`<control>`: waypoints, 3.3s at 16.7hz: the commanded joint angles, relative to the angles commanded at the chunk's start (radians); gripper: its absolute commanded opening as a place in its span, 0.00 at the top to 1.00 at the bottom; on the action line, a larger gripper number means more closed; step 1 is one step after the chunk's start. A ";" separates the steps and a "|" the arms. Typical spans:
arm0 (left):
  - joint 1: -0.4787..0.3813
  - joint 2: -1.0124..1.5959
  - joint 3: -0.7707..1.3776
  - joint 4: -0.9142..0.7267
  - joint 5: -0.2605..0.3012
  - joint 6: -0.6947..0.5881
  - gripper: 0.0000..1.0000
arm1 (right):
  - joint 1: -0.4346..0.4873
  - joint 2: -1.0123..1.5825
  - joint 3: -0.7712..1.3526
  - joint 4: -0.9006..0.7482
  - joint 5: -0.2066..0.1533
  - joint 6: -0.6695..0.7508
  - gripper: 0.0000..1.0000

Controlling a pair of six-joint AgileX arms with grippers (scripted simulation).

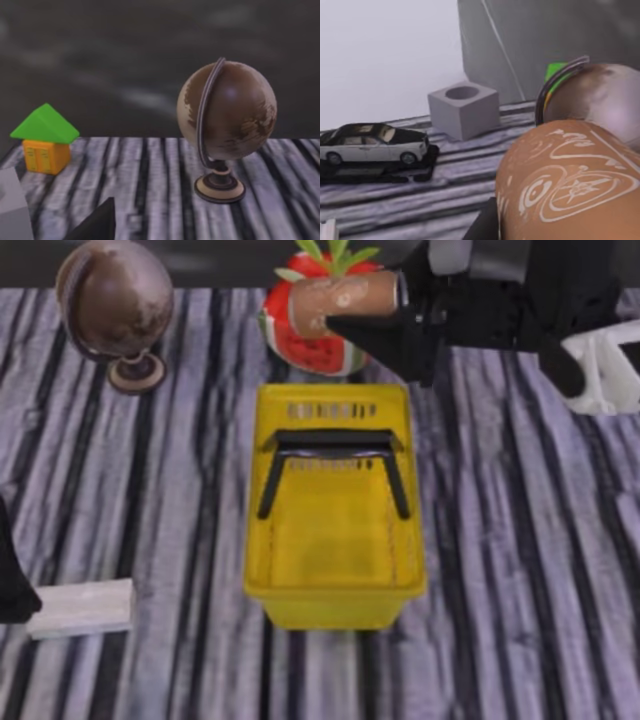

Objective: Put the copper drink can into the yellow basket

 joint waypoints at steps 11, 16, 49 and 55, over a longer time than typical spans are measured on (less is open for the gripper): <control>0.000 0.000 0.000 0.000 0.000 0.000 0.00 | 0.007 -0.017 -0.041 0.145 -0.092 0.042 1.00; 0.000 0.000 0.000 0.000 0.000 0.000 0.00 | 0.012 0.136 -0.074 0.341 -0.089 0.038 1.00; -0.025 0.053 0.047 -0.043 0.013 0.031 0.00 | 0.006 0.148 -0.138 0.397 -0.059 0.030 0.00; -0.148 0.379 0.328 -0.299 0.060 0.210 0.00 | -0.038 -0.212 -0.364 0.211 0.098 0.013 0.00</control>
